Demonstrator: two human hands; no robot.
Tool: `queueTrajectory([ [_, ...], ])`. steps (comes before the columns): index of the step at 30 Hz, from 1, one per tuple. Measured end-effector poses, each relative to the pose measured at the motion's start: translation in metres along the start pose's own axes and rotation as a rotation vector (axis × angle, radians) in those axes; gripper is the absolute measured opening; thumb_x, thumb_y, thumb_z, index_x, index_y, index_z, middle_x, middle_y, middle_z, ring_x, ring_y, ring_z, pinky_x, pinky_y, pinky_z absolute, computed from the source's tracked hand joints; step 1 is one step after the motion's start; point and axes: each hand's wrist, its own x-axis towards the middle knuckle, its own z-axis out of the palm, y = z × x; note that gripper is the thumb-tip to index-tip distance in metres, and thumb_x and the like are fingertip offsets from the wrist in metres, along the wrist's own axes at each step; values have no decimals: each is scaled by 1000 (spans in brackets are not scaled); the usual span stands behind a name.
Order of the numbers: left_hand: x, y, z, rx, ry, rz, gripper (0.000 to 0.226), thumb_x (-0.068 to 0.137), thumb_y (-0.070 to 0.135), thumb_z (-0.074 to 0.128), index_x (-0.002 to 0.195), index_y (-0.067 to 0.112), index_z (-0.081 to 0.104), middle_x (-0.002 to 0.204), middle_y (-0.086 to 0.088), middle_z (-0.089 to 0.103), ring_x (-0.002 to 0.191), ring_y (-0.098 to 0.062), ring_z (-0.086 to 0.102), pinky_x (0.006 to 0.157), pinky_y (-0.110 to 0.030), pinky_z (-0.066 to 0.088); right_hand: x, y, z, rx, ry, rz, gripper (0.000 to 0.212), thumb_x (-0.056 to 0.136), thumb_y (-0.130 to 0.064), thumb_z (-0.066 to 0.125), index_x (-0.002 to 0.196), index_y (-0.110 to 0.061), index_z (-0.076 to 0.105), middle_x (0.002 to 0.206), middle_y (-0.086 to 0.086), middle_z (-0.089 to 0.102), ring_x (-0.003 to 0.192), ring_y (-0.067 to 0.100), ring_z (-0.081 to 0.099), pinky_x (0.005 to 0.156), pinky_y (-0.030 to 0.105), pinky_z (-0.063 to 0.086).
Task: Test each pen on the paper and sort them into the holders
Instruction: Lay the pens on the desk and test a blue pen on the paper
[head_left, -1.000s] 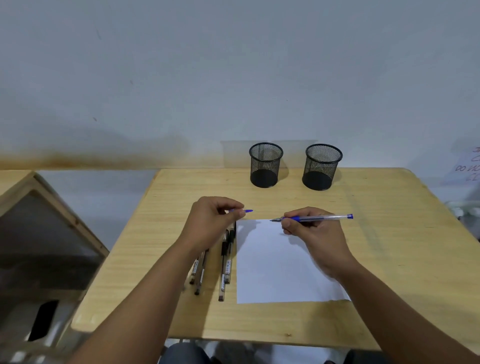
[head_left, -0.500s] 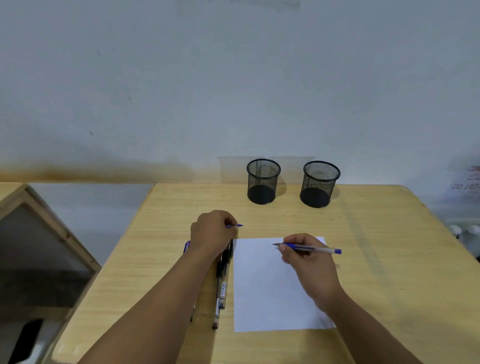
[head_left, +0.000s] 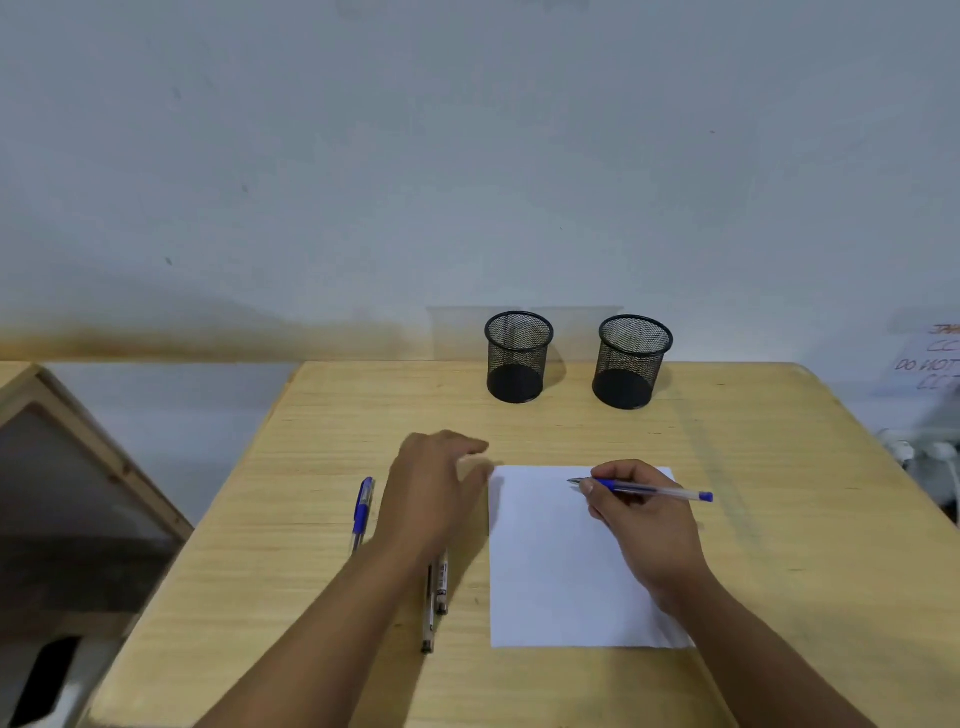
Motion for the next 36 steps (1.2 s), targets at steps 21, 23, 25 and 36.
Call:
queueTrajectory([
  [21, -89, 20, 22, 310, -241, 204, 48, 93, 55, 33, 133, 32, 49, 148, 18, 42, 121, -12, 34, 102, -31, 35, 12, -9, -16, -176, -22, -48, 17, 84, -9, 76, 91, -25, 77, 94, -12, 74, 92, 7, 68, 74, 18, 53],
  [23, -87, 21, 20, 328, -256, 207, 48, 93, 55, 34, 131, 31, 50, 147, 17, 43, 121, -12, 35, 101, -32, 36, 13, -7, -3, -190, -58, -57, 18, 86, -10, 74, 95, -26, 76, 97, -16, 73, 93, 4, 67, 70, 10, 50],
  [25, -85, 22, 20, 344, -265, 213, 46, 93, 54, 36, 129, 30, 52, 146, 16, 45, 122, -14, 38, 99, -32, 39, 13, -1, 12, -169, -76, -52, 19, 88, -11, 72, 97, -27, 76, 100, -15, 73, 98, 7, 67, 78, 16, 55],
  [36, -99, 24, 48, 378, -161, 193, 45, 94, 41, 35, 125, 20, 59, 139, 6, 53, 123, -19, 39, 95, -31, 49, 10, 8, 20, -121, -67, -26, 15, 85, -12, 75, 94, -25, 72, 95, -5, 74, 91, 18, 70, 86, 39, 61],
])
